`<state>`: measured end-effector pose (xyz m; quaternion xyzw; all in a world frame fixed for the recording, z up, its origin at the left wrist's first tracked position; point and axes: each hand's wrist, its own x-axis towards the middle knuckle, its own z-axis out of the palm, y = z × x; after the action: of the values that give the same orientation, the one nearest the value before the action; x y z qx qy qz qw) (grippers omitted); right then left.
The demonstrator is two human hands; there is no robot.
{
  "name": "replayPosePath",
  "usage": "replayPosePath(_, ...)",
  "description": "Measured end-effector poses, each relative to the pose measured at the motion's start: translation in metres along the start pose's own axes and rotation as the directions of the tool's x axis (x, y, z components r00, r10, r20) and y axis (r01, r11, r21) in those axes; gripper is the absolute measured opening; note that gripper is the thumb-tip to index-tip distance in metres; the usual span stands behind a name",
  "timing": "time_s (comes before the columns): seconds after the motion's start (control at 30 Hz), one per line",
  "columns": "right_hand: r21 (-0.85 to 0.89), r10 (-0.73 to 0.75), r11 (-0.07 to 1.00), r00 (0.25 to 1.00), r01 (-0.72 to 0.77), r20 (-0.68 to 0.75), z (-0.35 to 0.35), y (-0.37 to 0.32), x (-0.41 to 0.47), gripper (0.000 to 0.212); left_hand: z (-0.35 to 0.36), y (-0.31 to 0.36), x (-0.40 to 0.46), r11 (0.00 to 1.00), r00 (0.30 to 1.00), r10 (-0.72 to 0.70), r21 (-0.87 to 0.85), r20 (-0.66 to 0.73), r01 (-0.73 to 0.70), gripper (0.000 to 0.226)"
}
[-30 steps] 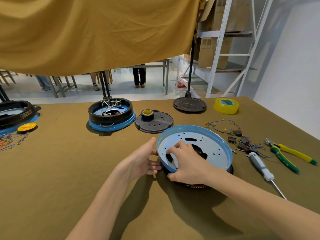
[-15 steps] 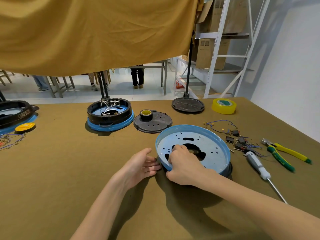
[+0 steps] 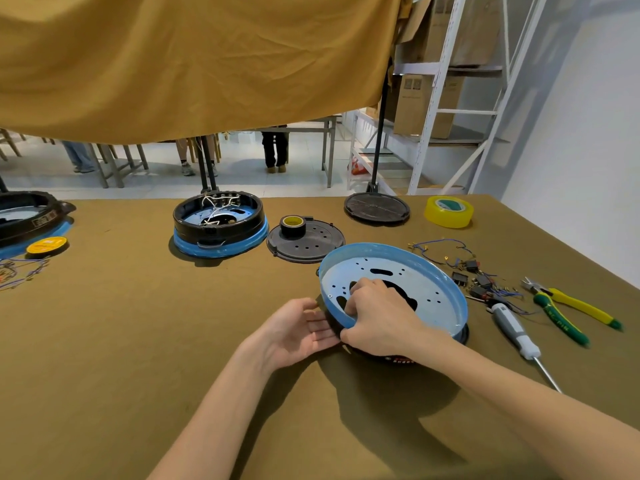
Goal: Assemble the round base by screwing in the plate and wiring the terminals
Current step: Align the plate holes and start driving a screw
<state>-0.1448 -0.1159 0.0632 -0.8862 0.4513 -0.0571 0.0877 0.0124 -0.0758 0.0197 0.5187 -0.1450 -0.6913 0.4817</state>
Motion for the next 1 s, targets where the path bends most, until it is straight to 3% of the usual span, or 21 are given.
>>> replayPosePath(0.23,0.006,-0.033,0.999,0.999,0.033,0.005,0.001,0.005,-0.002,0.040,-0.001,-0.014,0.008,0.996,0.993,0.082,0.027,-0.085,-0.079,0.020)
replayPosePath(0.5,0.077,-0.067,0.995,0.998,0.069,-0.020,0.004,0.016,-0.005,0.043,-0.001,-0.008,0.006,0.999,0.989,0.033,0.020,-0.142,-0.031,0.021)
replayPosePath(0.6,0.112,-0.084,0.990,0.996,0.086,-0.026,0.006,0.019,-0.006,0.038,-0.002,-0.007,0.005,0.999,0.994,-0.021,-0.047,-0.104,0.017,0.035)
replayPosePath(0.7,0.114,-0.094,0.989,0.995,0.097,-0.026,0.008,0.021,-0.005,0.038,-0.011,0.000,0.001,0.983,0.993,-0.100,-0.148,0.056,0.107,0.069)
replayPosePath(0.8,0.124,-0.107,0.987,0.994,0.105,0.011,0.010,0.021,-0.005,0.041,-0.017,0.004,-0.001,0.983,0.975,-0.120,-0.116,0.186,0.144,0.094)
replayPosePath(0.87,0.119,-0.116,0.986,0.993,0.113,0.017,0.011,0.021,-0.005,0.043,-0.013,0.005,0.000,0.995,0.981,-0.097,-0.013,0.168,0.100,0.097)
replayPosePath(1.0,0.155,-0.113,0.981,0.994,0.113,-0.010,0.011,0.023,-0.007,0.046,-0.003,0.002,0.006,0.992,1.000,-0.002,0.125,-0.008,0.003,0.090)
